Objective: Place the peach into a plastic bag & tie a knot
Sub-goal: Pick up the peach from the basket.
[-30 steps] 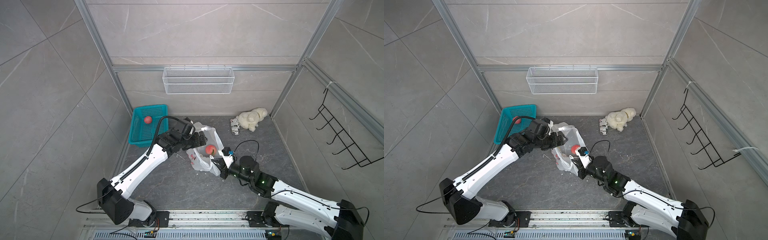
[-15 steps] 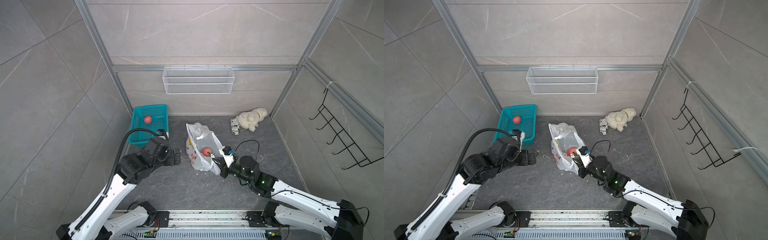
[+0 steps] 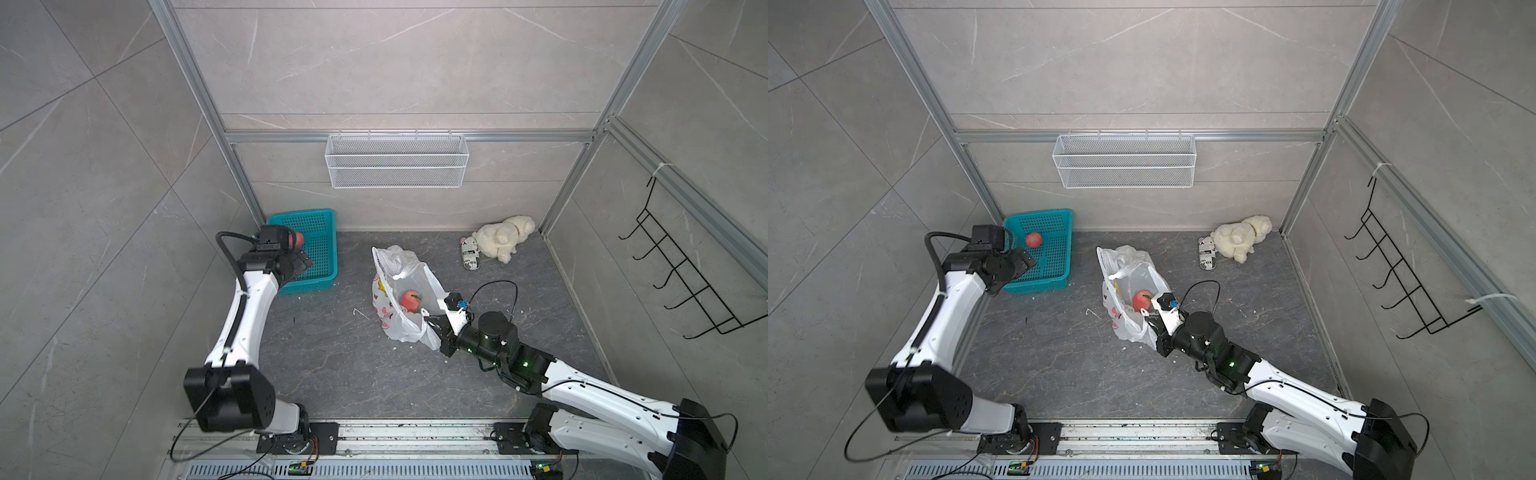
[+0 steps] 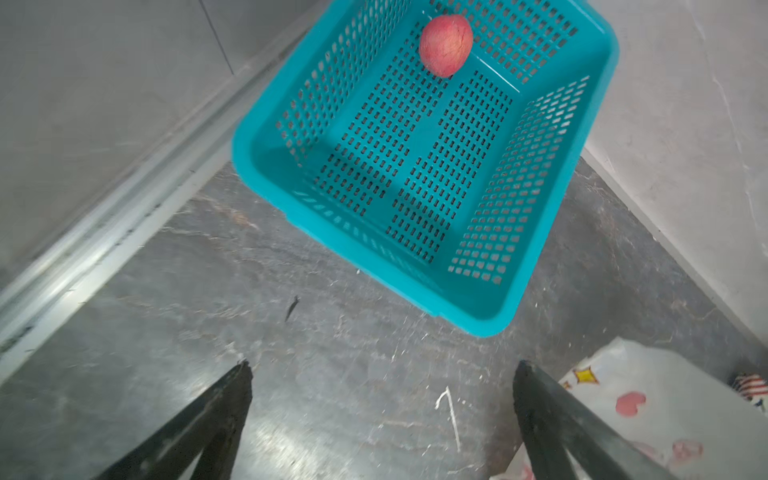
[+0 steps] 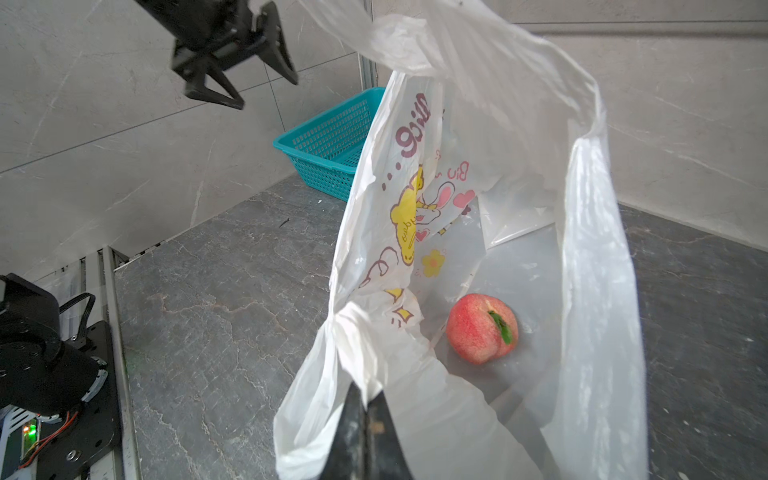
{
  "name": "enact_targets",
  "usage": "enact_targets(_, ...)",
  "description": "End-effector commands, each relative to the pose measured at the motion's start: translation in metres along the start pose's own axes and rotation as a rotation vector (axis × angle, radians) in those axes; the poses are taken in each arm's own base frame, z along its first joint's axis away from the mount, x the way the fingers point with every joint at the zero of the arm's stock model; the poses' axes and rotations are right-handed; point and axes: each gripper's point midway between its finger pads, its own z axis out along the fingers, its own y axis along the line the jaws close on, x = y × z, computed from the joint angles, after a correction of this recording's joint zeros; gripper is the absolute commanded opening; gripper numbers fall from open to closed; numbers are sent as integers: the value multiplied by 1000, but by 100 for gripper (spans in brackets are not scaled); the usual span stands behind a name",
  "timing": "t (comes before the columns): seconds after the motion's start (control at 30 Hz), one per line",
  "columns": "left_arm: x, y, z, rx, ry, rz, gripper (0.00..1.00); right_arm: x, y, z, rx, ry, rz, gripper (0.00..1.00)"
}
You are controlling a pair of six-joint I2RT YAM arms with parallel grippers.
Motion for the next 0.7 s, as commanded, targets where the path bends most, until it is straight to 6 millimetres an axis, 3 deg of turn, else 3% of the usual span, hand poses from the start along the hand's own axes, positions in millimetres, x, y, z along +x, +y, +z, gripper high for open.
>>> enact_targets(0.0, -47, -47, 33, 134, -18, -112, 100, -2, 3, -5, -10, -2, -9, 0)
enact_targets(0.1, -70, -59, 82, 103, 14, -142, 99, -6, 6, -8, -25, -20, -7, 0)
enact_targets(0.27, -101, -73, 144, 67, -1, -141, 99, -7, 11, -10, -52, -22, -1, 0)
enact_targets(0.4, -109, -56, 199, 50, -15, -210, 100, -7, 14, -9, -69, -18, -1, 0)
enact_targets(0.67, -129, -66, 253, 125, -76, -230, 100, -5, 17, -7, -84, -19, -10, 0)
